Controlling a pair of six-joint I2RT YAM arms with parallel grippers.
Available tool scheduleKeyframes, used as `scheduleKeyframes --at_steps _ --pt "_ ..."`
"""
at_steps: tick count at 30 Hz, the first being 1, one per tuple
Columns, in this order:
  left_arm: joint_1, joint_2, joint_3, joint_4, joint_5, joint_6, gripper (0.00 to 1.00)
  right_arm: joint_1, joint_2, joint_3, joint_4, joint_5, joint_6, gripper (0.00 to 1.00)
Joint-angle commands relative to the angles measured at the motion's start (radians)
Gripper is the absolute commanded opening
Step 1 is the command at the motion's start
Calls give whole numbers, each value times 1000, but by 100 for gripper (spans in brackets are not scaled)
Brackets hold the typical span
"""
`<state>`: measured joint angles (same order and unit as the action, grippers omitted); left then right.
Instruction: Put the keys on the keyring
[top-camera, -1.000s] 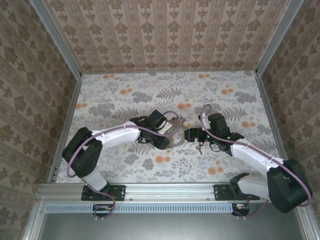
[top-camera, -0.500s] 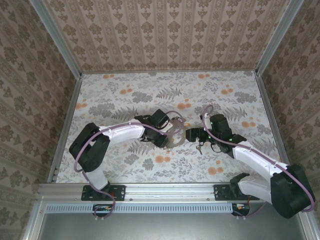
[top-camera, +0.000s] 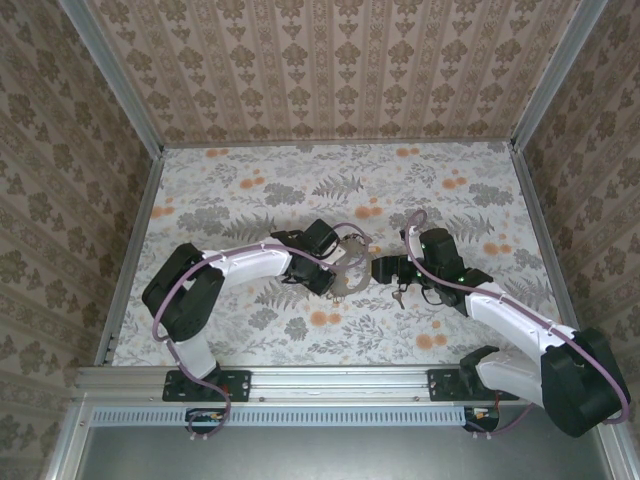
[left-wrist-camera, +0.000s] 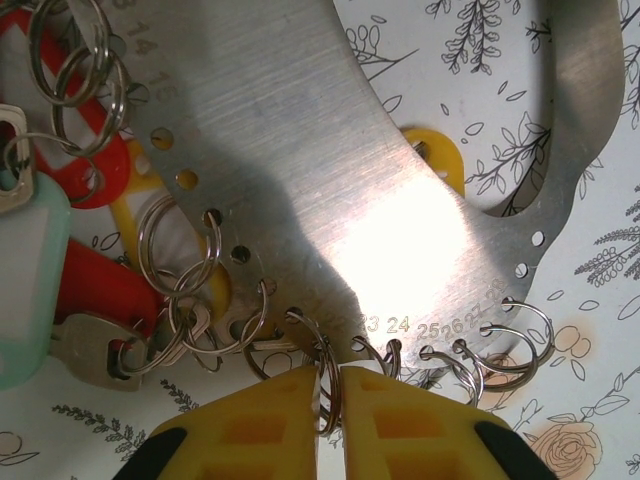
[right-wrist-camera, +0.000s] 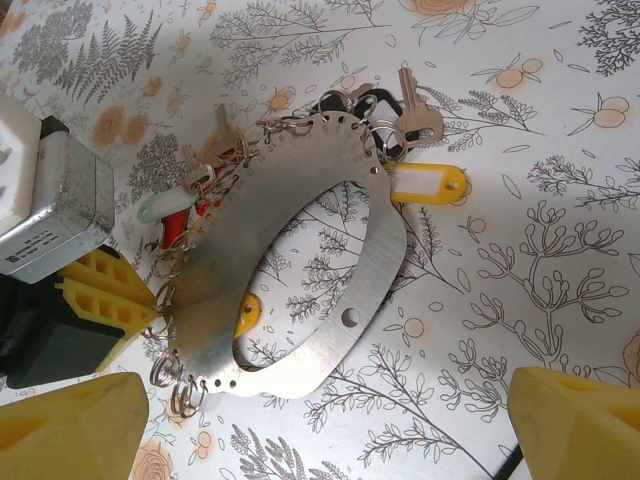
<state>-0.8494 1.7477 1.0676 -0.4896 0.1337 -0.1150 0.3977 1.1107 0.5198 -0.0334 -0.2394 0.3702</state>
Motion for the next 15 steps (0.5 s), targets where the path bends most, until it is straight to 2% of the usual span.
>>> scheduleKeyframes --at_steps 1,3,4,9,15 --pt "7 15 17 -17 3 20 14 1 -10 3 -18 18 -10 94" --pt "8 11 21 -22 5 19 7 1 -17 3 -20 23 -13 94" --pt "10 4 22 -25 5 18 0 1 -20 3 -22 26 -13 94" --pt "29 -98 17 -49 58 11 0 3 -46 2 -18 4 -37 94" --pt "122 -258 24 -81 259 -18 0 7 -151 -19 34 -93 -89 92"
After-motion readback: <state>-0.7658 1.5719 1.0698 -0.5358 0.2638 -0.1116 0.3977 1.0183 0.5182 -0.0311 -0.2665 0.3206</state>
